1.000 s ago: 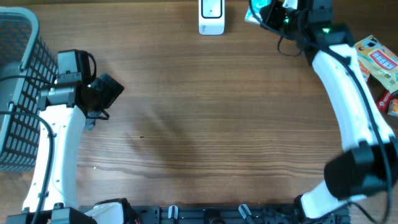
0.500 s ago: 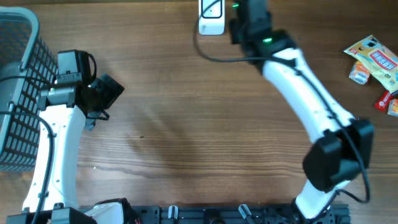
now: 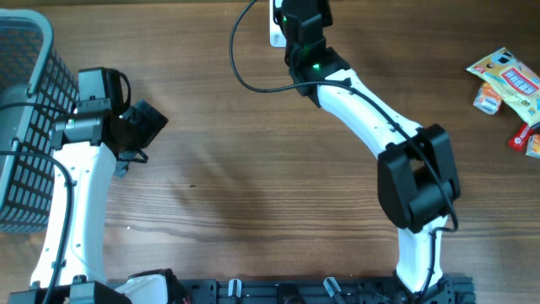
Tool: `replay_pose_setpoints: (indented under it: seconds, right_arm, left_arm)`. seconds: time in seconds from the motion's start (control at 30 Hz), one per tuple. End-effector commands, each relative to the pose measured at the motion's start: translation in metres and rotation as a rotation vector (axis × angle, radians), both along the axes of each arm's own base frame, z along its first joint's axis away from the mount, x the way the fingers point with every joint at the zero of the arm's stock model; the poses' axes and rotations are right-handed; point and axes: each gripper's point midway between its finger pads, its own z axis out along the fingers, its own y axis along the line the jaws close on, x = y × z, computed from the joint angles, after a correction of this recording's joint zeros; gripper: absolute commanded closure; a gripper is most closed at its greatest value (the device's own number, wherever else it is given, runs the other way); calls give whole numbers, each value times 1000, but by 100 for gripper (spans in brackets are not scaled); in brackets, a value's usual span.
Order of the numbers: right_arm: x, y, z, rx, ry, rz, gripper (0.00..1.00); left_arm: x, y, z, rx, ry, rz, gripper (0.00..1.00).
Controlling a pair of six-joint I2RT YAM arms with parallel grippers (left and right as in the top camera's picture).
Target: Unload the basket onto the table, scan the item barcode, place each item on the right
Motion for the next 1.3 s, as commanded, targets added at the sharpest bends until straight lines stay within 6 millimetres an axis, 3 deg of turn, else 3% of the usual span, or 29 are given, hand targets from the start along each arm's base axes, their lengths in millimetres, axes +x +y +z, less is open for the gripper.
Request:
replay_pose_setpoints:
  seconds: [0.0,0.23,0.7,0.77,0.9,1.03,1.27]
  right_arm:
    - [11,13,-45,-37,53,56,95]
    - [19,18,-86,-77,77,61,95]
    - [33,6,-100,-77,94,134,95]
    - [32,12,-102,-130,101,180,95]
    - [23,36,-118,-440,150,382,95]
    - [15,36,-135,-739,207,458,96]
    - [19,24,-131,-787,210,403,96]
  left_arm:
    - [3,5,3,26,-5,-5,0]
    - [2,5,3,26,-4,-5,0]
    - [2,5,3,26,-4,-5,0]
    - [2,5,3,26,-4,-5,0]
    - [2,5,3,26,-4,-5,0]
    - [3,5,3,26,-5,-5,0]
    - [3,5,3,26,-5,-5,0]
